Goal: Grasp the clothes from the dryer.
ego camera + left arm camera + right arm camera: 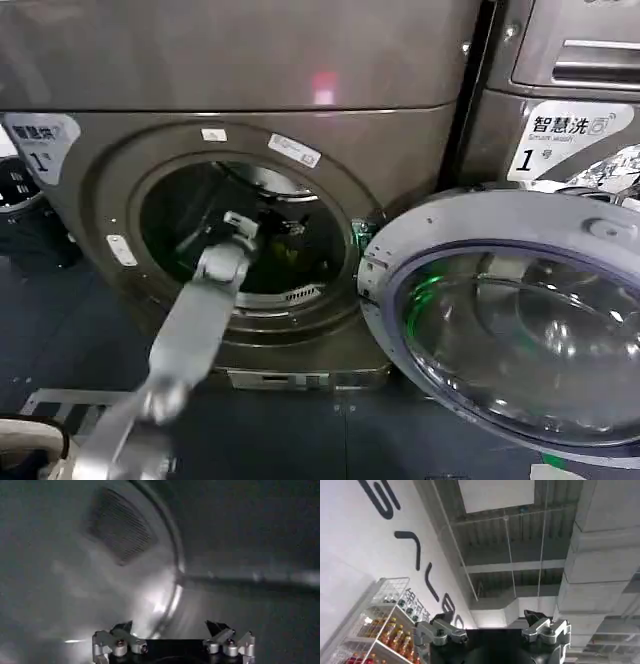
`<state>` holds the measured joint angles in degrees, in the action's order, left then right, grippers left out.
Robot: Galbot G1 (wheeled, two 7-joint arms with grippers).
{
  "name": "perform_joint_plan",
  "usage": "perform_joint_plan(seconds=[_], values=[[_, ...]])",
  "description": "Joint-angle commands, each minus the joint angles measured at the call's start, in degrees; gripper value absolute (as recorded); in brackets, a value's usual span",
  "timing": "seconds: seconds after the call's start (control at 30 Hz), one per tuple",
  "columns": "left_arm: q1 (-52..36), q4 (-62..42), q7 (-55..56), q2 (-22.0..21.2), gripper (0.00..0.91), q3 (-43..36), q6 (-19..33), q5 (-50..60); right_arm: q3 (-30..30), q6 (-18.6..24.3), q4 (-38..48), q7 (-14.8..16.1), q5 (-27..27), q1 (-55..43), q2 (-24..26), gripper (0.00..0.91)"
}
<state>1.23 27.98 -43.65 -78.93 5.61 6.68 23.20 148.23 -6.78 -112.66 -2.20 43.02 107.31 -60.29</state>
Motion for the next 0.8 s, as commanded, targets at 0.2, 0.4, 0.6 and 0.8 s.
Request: perform_joint_plan(seconds=[0.2,0.4,0.6,0.8], values=[[-13.05,-21.01,-15.18,-2.52,0.907,-15.61,2.56,23.94,0.24,0.20,-0.43,0.28,0.44,0.13,-0.38,0.907],[-14.31,-23.97,-10.31,-4.46,0.907,-18.64,-1.91,25.77,0.31,0.27,-0.88,0.50,0.43,0.09,-0.70,0.907],[-13.60,-24.28,-9.85,-5.83,0.907,-19.59,-3.14,23.26,0.57,0.34,-0.86,0.70,0.43,0.45,-0.55,0.907],[-12.28,-24.25,-8.89,-6.51,0.907,-19.59,-4.29,19.58,0.61,0.35,-0.84,0.81,0.35,0.39,-0.33,0.907]])
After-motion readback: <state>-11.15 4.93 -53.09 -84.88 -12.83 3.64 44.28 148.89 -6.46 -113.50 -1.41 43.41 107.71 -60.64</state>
